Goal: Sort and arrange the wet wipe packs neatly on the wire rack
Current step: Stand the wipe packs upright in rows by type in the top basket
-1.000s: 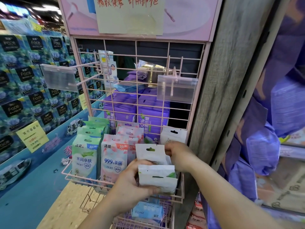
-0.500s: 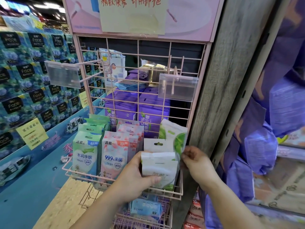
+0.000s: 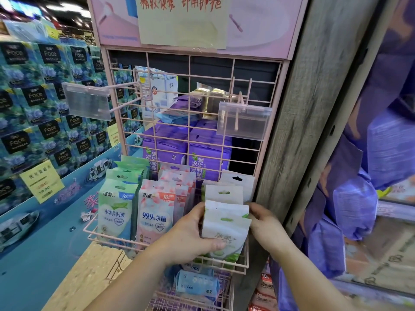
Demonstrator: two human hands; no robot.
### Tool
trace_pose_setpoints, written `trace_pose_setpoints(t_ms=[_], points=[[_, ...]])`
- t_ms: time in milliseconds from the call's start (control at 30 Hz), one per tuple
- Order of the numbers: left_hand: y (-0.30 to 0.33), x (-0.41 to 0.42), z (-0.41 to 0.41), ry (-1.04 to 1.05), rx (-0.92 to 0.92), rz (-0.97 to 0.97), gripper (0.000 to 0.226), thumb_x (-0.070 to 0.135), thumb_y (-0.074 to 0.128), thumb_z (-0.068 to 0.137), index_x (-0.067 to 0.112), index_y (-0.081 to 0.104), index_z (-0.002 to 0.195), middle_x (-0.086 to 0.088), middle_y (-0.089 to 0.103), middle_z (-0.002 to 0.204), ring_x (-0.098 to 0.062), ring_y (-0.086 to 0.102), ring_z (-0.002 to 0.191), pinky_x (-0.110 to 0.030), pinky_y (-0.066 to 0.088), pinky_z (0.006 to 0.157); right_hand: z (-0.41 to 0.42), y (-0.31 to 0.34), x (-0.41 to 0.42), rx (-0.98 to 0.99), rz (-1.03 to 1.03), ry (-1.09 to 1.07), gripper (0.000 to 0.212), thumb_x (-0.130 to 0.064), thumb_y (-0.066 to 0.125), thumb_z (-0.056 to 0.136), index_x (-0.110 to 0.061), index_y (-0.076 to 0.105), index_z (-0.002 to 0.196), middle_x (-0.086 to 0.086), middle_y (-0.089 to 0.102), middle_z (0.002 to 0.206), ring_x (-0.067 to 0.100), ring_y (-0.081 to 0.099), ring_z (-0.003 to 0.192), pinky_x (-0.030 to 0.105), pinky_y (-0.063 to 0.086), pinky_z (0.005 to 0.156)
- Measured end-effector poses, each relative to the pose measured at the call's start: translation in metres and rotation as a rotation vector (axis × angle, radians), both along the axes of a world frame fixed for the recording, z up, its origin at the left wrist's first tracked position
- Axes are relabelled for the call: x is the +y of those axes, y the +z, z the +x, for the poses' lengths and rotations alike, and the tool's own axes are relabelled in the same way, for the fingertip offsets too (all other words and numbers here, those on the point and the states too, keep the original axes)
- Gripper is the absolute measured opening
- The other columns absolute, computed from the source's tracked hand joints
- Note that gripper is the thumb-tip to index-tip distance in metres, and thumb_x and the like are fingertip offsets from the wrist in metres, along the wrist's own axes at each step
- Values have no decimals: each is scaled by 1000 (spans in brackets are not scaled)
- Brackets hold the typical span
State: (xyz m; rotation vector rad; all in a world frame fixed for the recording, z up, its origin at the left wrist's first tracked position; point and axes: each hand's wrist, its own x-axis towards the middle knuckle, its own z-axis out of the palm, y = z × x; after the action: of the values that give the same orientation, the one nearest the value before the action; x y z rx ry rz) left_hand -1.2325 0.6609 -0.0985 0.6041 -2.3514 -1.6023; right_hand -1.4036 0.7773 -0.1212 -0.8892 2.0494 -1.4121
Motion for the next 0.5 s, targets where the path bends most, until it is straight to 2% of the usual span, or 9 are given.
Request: trace_pose_setpoints(t_ms=[33, 100, 167, 200, 267, 367, 400, 433, 500], points=[[0, 1, 2, -8, -3, -17, 62, 19, 81, 71, 47, 47, 113, 21, 68, 107, 10, 61, 101, -16, 50, 87, -1, -1, -1, 15, -10, -21, 16, -23, 60, 91, -38, 67, 93, -7, 73, 104, 10, 67, 97, 38, 54, 91], [-1, 4, 7, -26, 6, -43, 56, 15, 82, 69, 43, 51, 106, 29, 66, 101, 13, 60, 94, -13, 50, 79, -1, 2, -5, 22, -52, -94, 18, -21, 65, 88, -37, 68, 95, -3, 74, 103, 12, 69, 92, 37, 56, 87], [-5, 7, 12, -14, 31, -54, 49, 12, 83, 68, 39, 54, 97, 29, 65, 97, 12, 61, 86, -10, 48, 71, -4, 6, -11, 58, -26, -131, 26, -20, 69, 85, -26, 67, 110, 0, 72, 104, 14, 67, 89, 31, 55, 82], [-8, 7, 15, 6, 49, -50, 48, 12, 84, 66, 38, 55, 93, 24, 66, 97, 9, 62, 84, -10, 47, 71, -5, 8, -16, 70, 20, -120, 33, -20, 71, 83, -19, 66, 115, 2, 71, 102, 16, 67, 90, 32, 54, 84], [-12, 5, 17, 46, 79, -32, 47, 13, 86, 64, 38, 57, 91, 16, 69, 96, 3, 65, 86, -13, 48, 72, -7, 9, -28, 71, 128, -61, 34, -20, 75, 77, -16, 68, 110, 1, 71, 95, 22, 68, 93, 41, 55, 89], [-16, 0, 17, 90, 103, -36, 52, 15, 87, 61, 43, 57, 93, 10, 71, 98, -5, 68, 92, -24, 54, 79, -8, 14, -44, 274, 443, -5, 27, -21, 65, 78, -24, 67, 104, 0, 70, 104, 23, 66, 94, 32, 55, 82], [-16, -1, 16, 101, 105, -43, 54, 16, 87, 61, 46, 57, 95, 10, 71, 100, -7, 68, 93, -28, 55, 82, -9, 14, -47, 316, 487, -8, 26, -19, 62, 79, -25, 66, 103, 0, 69, 106, 23, 65, 93, 30, 54, 80], [-16, -1, 16, 106, 104, -52, 56, 17, 86, 60, 49, 56, 96, 11, 71, 101, -7, 68, 95, -30, 55, 84, -11, 12, -49, 317, 498, -10, 25, -17, 60, 79, -26, 66, 102, 0, 69, 106, 24, 65, 93, 32, 55, 80], [-16, -1, 16, 105, 97, -73, 60, 19, 86, 61, 52, 54, 99, 15, 71, 104, -5, 67, 96, -26, 54, 85, -11, 5, -47, 259, 394, 17, 23, -17, 61, 77, -23, 67, 98, 1, 70, 100, 24, 67, 90, 38, 57, 83]])
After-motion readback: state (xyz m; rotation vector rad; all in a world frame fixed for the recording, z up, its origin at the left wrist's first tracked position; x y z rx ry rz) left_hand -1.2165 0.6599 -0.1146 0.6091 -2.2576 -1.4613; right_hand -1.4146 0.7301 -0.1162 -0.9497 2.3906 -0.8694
